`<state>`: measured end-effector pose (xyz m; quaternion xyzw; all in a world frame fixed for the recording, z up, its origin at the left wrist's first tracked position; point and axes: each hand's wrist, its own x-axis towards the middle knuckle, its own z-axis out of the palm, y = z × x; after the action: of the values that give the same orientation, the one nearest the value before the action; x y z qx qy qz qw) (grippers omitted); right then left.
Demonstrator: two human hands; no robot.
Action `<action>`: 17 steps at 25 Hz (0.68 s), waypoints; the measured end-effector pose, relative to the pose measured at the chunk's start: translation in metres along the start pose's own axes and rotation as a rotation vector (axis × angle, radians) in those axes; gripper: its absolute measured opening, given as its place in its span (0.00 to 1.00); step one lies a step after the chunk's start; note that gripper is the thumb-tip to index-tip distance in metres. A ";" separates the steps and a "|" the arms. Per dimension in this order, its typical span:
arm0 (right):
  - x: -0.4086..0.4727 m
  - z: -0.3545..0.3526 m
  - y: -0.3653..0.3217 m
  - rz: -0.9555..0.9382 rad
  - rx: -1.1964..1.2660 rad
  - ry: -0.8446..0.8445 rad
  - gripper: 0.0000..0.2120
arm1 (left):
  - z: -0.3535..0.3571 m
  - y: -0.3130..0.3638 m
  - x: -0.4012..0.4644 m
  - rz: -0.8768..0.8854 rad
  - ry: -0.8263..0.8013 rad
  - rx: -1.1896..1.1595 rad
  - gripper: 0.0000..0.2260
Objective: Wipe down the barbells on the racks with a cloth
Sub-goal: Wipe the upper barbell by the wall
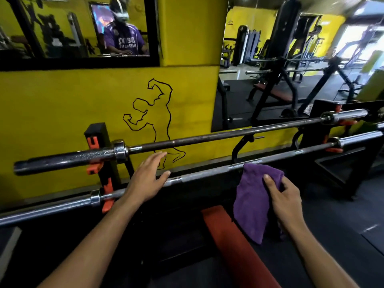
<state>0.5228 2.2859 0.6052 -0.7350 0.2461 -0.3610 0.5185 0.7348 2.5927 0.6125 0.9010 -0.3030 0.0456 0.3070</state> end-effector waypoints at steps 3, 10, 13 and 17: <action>0.029 0.017 -0.003 0.001 0.007 0.016 0.05 | 0.010 -0.014 0.037 0.032 -0.006 0.069 0.31; 0.107 0.052 0.013 0.016 0.017 0.041 0.11 | 0.037 -0.026 0.098 0.118 0.018 0.421 0.33; 0.125 0.060 0.017 0.010 0.051 0.051 0.10 | 0.054 -0.014 0.114 0.110 0.055 0.536 0.32; 0.148 0.066 0.022 -0.035 0.114 0.121 0.05 | 0.067 -0.005 0.122 0.048 0.163 0.549 0.27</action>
<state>0.6661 2.2080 0.6120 -0.6853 0.2431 -0.4271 0.5374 0.8300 2.4935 0.5886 0.9363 -0.2751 0.2057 0.0738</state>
